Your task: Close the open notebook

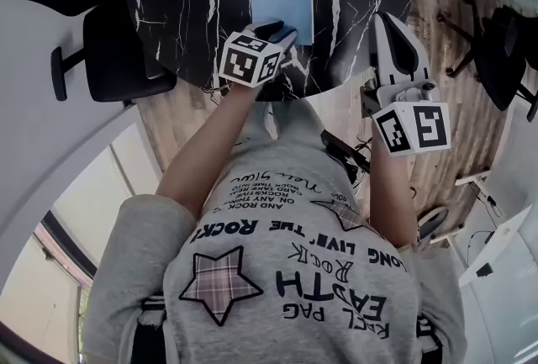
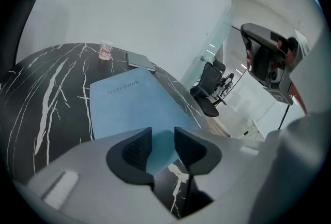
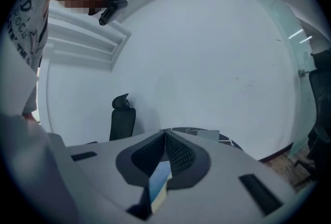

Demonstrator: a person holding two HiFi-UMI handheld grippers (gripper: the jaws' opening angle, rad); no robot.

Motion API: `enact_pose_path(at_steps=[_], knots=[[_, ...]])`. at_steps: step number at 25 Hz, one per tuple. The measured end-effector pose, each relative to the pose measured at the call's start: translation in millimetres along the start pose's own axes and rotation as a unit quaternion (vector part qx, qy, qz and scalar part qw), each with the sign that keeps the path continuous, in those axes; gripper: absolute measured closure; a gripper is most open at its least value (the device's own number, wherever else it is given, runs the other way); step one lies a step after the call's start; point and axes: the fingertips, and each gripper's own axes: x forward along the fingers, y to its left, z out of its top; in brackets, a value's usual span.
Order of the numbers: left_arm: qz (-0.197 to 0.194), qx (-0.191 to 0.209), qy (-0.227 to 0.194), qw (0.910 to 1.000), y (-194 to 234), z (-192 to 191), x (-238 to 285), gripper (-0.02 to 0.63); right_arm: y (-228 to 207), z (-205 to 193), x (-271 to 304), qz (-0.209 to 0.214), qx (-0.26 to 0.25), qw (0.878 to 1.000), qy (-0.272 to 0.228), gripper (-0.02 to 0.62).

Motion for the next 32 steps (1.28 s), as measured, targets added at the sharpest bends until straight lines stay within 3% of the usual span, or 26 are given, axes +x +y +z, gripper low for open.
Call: enact_pose_path(at_steps=[6,14,24,32], knots=[[0.032,0.007,0.009,0.9994,11,-6,17,0.507,3,-10,-4,-0.001,0.003,1.000,0.008,0.583],[0.043,0.019,0.034,0.9983,19,-19,30,0.597,6,-15,-10,-0.002,0.006,1.000,0.013,0.581],[0.065,0.066,0.054,0.9942,19,-21,33,0.597,5,-13,-10,0.002,0.006,1.000,0.011,0.583],[0.058,0.040,-0.015,0.9974,10,6,2,0.597,11,-5,-4,0.014,-0.001,1.000,0.004,0.582]])
